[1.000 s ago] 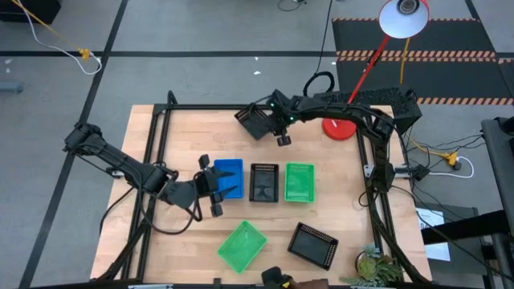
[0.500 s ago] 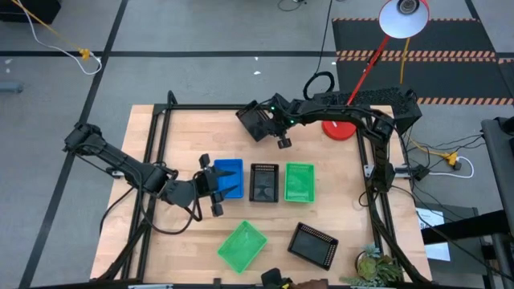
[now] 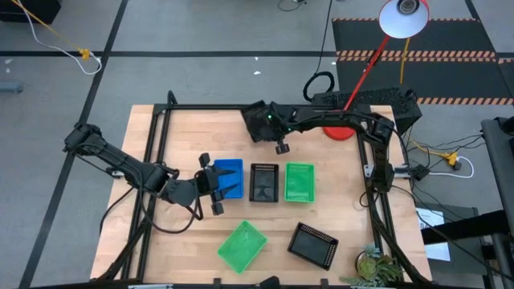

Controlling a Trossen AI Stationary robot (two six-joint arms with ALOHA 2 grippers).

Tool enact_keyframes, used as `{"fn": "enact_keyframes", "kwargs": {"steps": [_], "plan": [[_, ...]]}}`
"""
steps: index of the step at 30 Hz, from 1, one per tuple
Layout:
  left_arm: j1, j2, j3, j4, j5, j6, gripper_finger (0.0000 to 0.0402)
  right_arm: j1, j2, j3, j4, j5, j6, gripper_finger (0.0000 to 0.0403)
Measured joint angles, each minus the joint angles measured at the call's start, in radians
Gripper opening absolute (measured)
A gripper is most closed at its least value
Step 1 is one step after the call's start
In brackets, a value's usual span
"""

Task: Stack baskets by color
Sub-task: Stack the top black bin on the middle black bin

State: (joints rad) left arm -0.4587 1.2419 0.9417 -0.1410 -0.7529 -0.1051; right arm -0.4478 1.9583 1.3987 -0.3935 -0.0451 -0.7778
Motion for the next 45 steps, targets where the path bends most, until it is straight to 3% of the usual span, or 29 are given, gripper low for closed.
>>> {"fn": "enact_keyframes", "kwargs": {"steps": [15, 27, 45], "plan": [[-0.001, 0.000, 0.000, -0.008, -0.003, -0.009, 0.0186, 0.037, -0.016, 0.001, -0.001, 0.043, 0.052, 0.0004], [-0.001, 0.000, 0.000, -0.008, -0.003, -0.009, 0.0186, 0.036, -0.016, 0.001, 0.043, 0.049, 0.077, 0.0081], [-0.001, 0.000, 0.000, -0.008, -0.003, -0.009, 0.0186, -0.011, 0.009, 0.001, 0.076, 0.041, 0.082, 0.0084]]}}
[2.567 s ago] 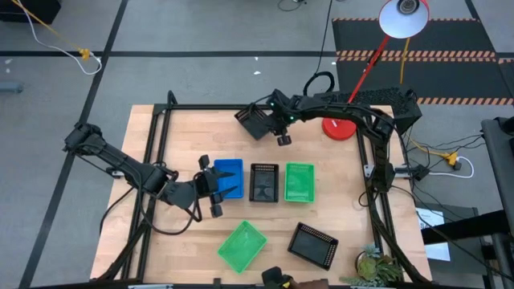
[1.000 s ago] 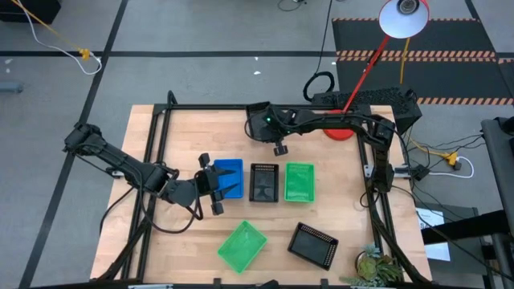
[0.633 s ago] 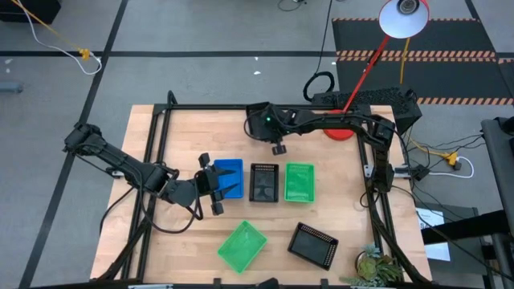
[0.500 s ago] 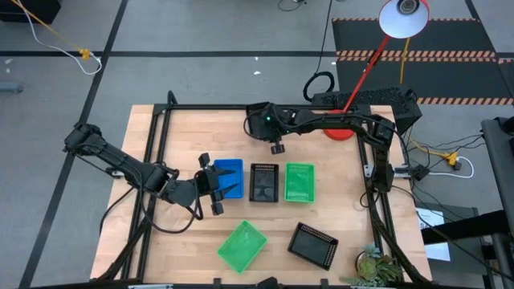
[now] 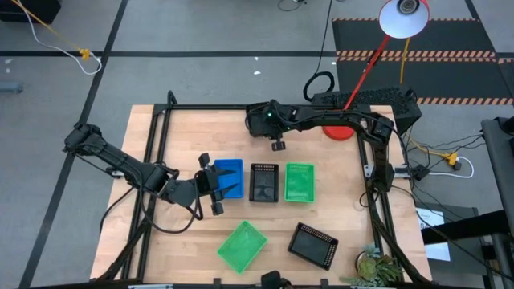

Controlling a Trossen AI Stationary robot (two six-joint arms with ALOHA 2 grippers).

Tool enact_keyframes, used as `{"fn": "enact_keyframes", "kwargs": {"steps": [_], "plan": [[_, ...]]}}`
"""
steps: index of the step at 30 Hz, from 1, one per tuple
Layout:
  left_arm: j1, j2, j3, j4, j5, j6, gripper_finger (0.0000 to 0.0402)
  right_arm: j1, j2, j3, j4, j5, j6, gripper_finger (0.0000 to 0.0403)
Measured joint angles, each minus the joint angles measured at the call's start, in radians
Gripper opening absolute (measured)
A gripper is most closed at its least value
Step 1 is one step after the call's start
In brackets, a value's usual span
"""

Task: Stack baskets by color
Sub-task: Stack the top black bin on the middle black bin

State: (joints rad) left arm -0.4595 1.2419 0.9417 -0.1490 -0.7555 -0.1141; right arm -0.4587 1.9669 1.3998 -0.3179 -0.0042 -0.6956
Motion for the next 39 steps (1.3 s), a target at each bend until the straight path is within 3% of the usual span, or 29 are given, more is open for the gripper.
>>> {"fn": "enact_keyframes", "kwargs": {"steps": [4, 9, 12, 19, 24, 39], "plan": [[0.000, 0.000, 0.000, 0.000, 0.000, 0.001, 0.0186, 0.001, 0.013, 0.000, 0.000, 0.002, 0.002, 0.0078], [0.000, 0.000, 0.000, -0.001, 0.000, 0.002, 0.0186, 0.013, 0.013, 0.000, 0.004, 0.006, 0.011, 0.0017], [0.000, 0.000, 0.000, -0.010, 0.000, 0.002, 0.0186, 0.026, 0.007, 0.000, 0.002, 0.013, 0.052, 0.0012], [0.000, 0.000, 0.000, -0.024, 0.000, 0.002, 0.0186, 0.115, -0.095, 0.000, -0.057, 0.183, 0.160, 0.0006], [-0.001, 0.000, 0.000, -0.029, 0.000, -0.005, 0.0186, 0.194, -0.197, 0.000, -0.114, 0.223, 0.257, 0.0004], [-0.001, 0.000, 0.000, -0.021, 0.001, -0.037, 0.0186, 0.490, -0.392, -0.001, -0.272, 0.508, 0.443, 0.0001]]}}
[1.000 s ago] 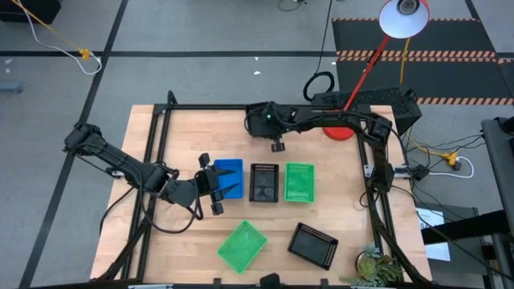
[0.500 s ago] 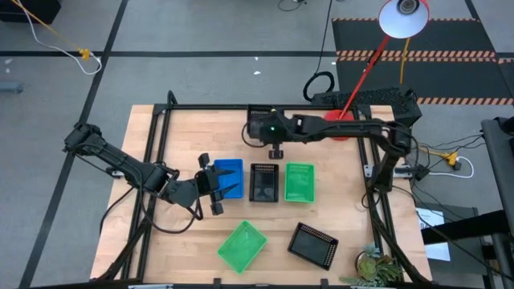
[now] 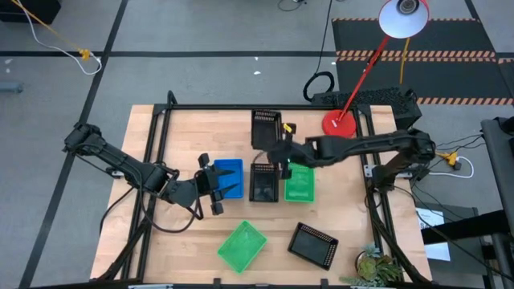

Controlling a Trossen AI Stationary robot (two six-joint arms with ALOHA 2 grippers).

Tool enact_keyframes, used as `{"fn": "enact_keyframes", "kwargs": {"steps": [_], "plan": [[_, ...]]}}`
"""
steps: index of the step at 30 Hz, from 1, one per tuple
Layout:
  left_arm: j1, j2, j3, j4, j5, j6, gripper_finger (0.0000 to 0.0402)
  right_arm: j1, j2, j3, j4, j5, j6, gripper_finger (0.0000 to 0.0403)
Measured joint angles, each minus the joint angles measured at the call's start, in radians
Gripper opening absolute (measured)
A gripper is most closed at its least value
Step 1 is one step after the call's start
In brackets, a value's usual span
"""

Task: Stack baskets by color
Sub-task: Stack the top black bin on the middle black bin

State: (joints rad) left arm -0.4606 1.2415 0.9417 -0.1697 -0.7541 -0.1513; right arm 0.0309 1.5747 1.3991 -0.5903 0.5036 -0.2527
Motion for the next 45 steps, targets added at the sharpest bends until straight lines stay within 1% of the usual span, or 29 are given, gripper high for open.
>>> {"fn": "enact_keyframes", "kwargs": {"steps": [6, 12, 15, 29, 36, 45], "plan": [[-0.017, 0.000, 0.000, 0.001, 0.000, -0.034, 0.0186, 0.088, 0.006, 0.000, -0.022, 0.070, 0.082, 0.0001], [-0.051, 0.000, 0.000, 0.002, -0.009, -0.064, 0.0186, 0.153, 0.010, 0.000, -0.028, 0.084, 0.174, 0.0002], [-0.062, 0.000, 0.000, 0.002, -0.015, -0.077, 0.0186, 0.194, 0.010, 0.000, -0.028, 0.125, 0.209, 0.0002], [-0.069, 0.000, 0.000, 0.002, -0.033, -0.107, 0.0186, 0.373, 0.010, 0.000, -0.013, 0.128, 0.365, 0.0003], [-0.066, 0.000, 0.000, 0.001, -0.033, -0.122, 0.0186, 0.419, 0.010, 0.000, -0.013, 0.128, 0.423, 0.0004], [-0.066, 0.000, 0.000, -0.001, -0.034, -0.126, 0.0186, 0.429, 0.082, 0.000, 0.011, 0.131, 0.426, 0.0004]]}}
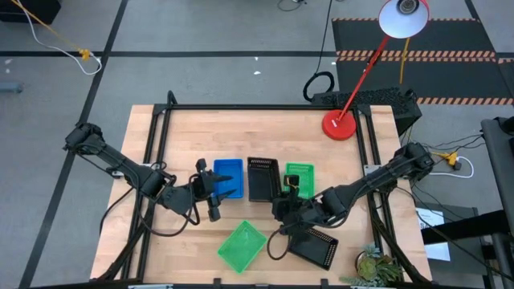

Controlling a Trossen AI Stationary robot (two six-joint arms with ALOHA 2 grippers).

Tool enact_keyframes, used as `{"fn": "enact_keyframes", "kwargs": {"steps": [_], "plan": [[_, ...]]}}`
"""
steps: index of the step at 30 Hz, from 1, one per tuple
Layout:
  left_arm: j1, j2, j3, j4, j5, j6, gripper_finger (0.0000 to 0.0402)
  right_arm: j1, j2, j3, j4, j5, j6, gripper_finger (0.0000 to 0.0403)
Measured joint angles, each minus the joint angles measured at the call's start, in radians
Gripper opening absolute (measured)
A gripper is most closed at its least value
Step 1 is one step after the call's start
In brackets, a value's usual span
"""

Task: Stack baskets by color
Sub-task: Stack the top black bin on the middle black bin

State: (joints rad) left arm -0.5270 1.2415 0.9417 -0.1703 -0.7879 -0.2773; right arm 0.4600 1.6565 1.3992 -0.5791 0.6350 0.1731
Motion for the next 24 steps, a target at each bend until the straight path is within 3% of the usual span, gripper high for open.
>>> {"fn": "enact_keyframes", "kwargs": {"steps": [10, 24], "plan": [[0.000, 0.000, 0.000, -0.011, 0.000, 0.002, 0.0186, -0.004, 0.073, 0.000, 0.014, 0.050, 0.042, 0.0004], [0.000, 0.000, 0.000, -0.012, 0.000, 0.005, 0.0186, 0.007, 0.158, 0.000, 0.065, 0.039, 0.047, 0.0004]]}}
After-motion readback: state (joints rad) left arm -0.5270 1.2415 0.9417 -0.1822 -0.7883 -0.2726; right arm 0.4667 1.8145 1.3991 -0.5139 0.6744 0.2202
